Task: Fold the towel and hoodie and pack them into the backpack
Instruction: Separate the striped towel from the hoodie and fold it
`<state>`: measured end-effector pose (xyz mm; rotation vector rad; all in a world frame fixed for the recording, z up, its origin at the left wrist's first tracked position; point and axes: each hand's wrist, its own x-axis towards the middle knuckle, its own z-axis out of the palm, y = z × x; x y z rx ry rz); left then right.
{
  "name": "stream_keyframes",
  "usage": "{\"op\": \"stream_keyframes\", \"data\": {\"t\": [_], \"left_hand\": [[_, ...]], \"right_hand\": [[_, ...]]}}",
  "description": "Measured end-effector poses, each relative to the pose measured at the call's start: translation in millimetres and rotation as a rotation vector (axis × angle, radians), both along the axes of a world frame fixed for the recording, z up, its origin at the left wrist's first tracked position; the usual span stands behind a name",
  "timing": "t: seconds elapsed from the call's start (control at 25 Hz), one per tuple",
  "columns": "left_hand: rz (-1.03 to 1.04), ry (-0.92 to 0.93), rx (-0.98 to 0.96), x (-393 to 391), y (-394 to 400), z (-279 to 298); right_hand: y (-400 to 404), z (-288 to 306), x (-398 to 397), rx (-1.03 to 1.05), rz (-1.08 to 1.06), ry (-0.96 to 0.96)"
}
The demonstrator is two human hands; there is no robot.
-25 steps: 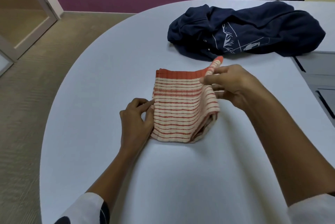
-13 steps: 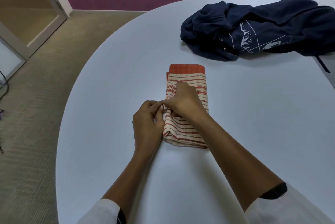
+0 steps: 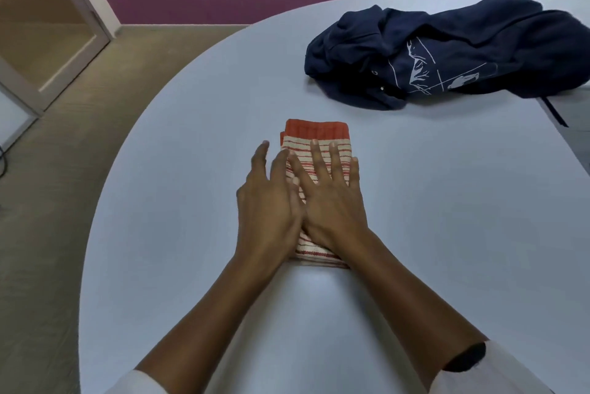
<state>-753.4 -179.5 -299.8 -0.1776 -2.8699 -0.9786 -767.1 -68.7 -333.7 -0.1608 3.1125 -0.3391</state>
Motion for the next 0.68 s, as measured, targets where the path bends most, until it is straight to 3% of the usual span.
{"op": "stream_keyframes", "data": {"t": [0.12,0.36,0.68], "left_hand": [[-0.11,-0.066,-0.142,11.4,13.7,-11.3],[-0.213,-0.093,-0.364,19.5,-12.4,-33.0],[-0.192,0.006,-0.343,16.3,-9.5,-40.2]], "right_hand": [[5.7,-2.8,1.5,0.009,0.049,0.003],[10.1,-3.3,-30.9,0.027,-0.06,-0.03],[13.6,-2.1,-46.0,0.05,-0.121,0.021]]}}
